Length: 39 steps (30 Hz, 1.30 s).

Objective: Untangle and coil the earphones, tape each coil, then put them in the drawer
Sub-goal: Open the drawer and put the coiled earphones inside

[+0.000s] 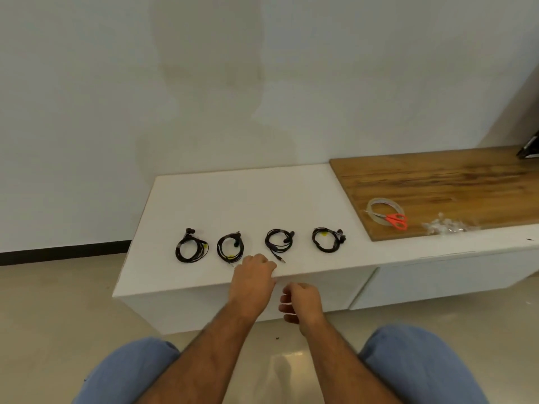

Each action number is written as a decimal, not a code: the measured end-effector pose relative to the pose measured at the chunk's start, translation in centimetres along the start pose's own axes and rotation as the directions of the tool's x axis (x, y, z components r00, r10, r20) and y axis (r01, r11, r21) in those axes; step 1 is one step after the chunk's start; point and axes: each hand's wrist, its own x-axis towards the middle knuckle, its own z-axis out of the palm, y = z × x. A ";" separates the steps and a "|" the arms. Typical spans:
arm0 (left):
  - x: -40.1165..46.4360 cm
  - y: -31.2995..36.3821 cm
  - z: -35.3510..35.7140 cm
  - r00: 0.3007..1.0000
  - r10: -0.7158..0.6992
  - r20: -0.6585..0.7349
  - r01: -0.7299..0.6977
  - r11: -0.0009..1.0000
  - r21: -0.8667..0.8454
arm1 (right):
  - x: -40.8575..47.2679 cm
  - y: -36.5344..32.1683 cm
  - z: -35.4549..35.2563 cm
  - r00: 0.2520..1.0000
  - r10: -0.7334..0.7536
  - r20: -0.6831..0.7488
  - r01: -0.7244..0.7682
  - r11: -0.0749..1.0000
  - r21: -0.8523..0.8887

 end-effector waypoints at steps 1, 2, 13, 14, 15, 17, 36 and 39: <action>0.2 0.0 -0.2 1.000 0.009 -0.003 -0.009 1.000 0.001 | 0.4 -0.1 0.1 0.998 0.067 0.015 -0.068 0.997 0.034; 0.3 0.1 -0.2 1.000 0.010 0.003 -0.010 1.000 -0.004 | 0.9 0.0 0.1 0.992 0.126 0.025 -0.127 0.990 0.059; 1.0 0.3 0.7 0.999 -0.020 0.032 0.017 0.993 0.116 | 6.6 6.7 1.4 0.905 0.423 0.043 -0.392 0.792 0.469; 1.2 0.2 0.7 0.999 -0.007 0.032 0.003 0.992 0.125 | 7.0 7.4 1.6 0.895 0.443 0.053 -0.403 0.752 0.521; 1.4 0.0 0.6 0.999 0.001 0.037 -0.006 0.992 0.128 | 7.3 8.0 1.6 0.883 0.466 0.059 -0.412 0.708 0.573; 1.8 -0.4 0.5 0.999 0.000 0.055 -0.007 0.993 0.119 | 8.1 9.0 1.6 0.863 0.500 0.073 -0.412 0.613 0.674; 1.3 -0.5 1.3 1.000 -0.031 -0.001 0.031 0.998 0.062 | 14.0 11.9 4.3 0.919 0.390 0.060 -0.278 0.532 0.800; 1.0 -0.6 1.5 0.999 -0.024 -0.026 0.025 0.998 0.053 | 13.7 12.2 4.1 0.914 0.396 0.084 -0.293 0.503 0.813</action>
